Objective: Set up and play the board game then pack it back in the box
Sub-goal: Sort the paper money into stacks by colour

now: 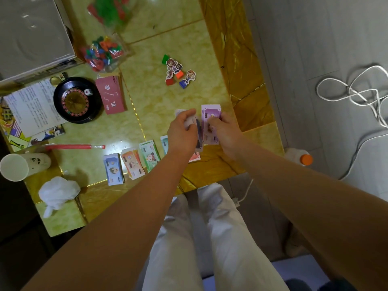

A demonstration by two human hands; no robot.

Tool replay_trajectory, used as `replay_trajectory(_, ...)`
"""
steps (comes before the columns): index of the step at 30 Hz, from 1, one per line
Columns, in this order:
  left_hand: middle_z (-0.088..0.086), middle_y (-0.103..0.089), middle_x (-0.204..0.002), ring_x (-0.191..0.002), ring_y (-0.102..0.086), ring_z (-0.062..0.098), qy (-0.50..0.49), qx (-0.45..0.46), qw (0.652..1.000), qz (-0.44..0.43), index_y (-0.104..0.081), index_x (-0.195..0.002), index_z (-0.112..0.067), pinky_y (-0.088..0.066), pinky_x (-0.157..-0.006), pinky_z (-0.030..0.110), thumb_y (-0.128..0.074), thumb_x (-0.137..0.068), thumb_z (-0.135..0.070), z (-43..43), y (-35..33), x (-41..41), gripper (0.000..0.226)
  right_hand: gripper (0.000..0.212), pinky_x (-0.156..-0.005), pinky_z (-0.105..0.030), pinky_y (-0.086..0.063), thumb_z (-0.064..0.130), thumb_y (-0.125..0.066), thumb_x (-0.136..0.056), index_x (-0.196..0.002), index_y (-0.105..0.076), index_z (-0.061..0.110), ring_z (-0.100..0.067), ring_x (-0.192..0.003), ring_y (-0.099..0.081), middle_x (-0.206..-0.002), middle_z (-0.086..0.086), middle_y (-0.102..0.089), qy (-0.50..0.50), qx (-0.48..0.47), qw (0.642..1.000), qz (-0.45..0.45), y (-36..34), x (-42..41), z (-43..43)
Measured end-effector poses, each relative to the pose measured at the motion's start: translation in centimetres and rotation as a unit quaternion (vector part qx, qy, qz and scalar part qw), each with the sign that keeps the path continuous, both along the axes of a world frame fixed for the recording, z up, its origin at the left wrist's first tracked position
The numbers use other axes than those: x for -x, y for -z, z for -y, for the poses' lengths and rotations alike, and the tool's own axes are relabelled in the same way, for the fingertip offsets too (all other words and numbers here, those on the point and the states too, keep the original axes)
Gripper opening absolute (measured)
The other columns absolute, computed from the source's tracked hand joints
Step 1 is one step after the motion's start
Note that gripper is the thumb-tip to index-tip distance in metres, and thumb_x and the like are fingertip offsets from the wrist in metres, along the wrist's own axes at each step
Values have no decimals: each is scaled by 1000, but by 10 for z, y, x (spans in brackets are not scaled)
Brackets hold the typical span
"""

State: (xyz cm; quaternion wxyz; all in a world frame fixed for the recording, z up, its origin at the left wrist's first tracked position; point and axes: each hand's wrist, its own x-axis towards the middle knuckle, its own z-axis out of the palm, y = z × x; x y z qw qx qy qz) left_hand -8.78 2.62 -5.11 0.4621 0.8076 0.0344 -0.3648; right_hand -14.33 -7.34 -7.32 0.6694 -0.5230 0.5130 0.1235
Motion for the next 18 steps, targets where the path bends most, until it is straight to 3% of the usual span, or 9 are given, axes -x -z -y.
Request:
replay_trajectory(4, 11, -67, -115, -92, -66, 25, 38, -10, 999, 1, -67, -117, -14, -56, -81, 37, -39, -87, 8, 5, 5, -1, 46, 19, -73, -33, -51, 6, -45, -95, -111, -56, 9, -18, -80, -59, -90, -6, -60, -5, 31, 999, 21, 4, 3, 16)
replay_trajectory(7, 8, -66, -116, -73, -61, 14, 38, -19, 999, 28, -65, -120, -20, -56, -70, 35, -37, -88, 9, 4, 10, -4, 51, 19, -74, -31, -44, 6, -55, -88, -105, -60, 3, -19, -85, -53, -95, -11, -60, -13, 83, 995, 51, 11, 7, 27)
replay_trajectory(8, 8, -67, -111, -63, -58, 8, 50, -20, 998, 36, -63, -124, -23, -54, -62, 30, -36, -89, 8, 5, 13, -4, 54, 13, -73, -31, -43, 2, -55, -87, -99, -61, 5, -20, -86, -53, -95, -13, -61, -17, 98, 994, 55, 15, 9, 31)
replay_trajectory(10, 11, -62, -89, -50, -48, 5, 100, -13, 992, 72, -53, -135, -28, -45, -53, 24, -36, -91, 5, 5, 14, -3, 58, 24, -74, -30, -44, -7, -55, -86, -83, -58, 16, -19, -87, -56, -95, -13, -64, -32, 137, 988, 66, 23, 10, 34)
replay_trajectory(14, 8, -44, -87, -72, -42, 18, 279, -72, 927, 241, -36, -146, -33, -37, -65, 29, -42, -89, 4, 7, 28, 7, 68, 26, -78, -27, -45, -9, -53, -82, -84, -56, 16, -10, -85, -58, -86, 3, -62, -57, 197, 973, 104, 41, 12, 33)
replay_trajectory(18, 6, -40, -91, -78, -37, 17, 328, -77, 899, 281, -41, -145, -29, -31, -67, 28, -44, -84, 5, 5, 39, 20, 70, 34, -85, -43, -52, 1, -51, -80, -82, -52, 34, -23, -96, -62, -98, -8, -66, -76, 209, 968, 117, 54, 13, 29)
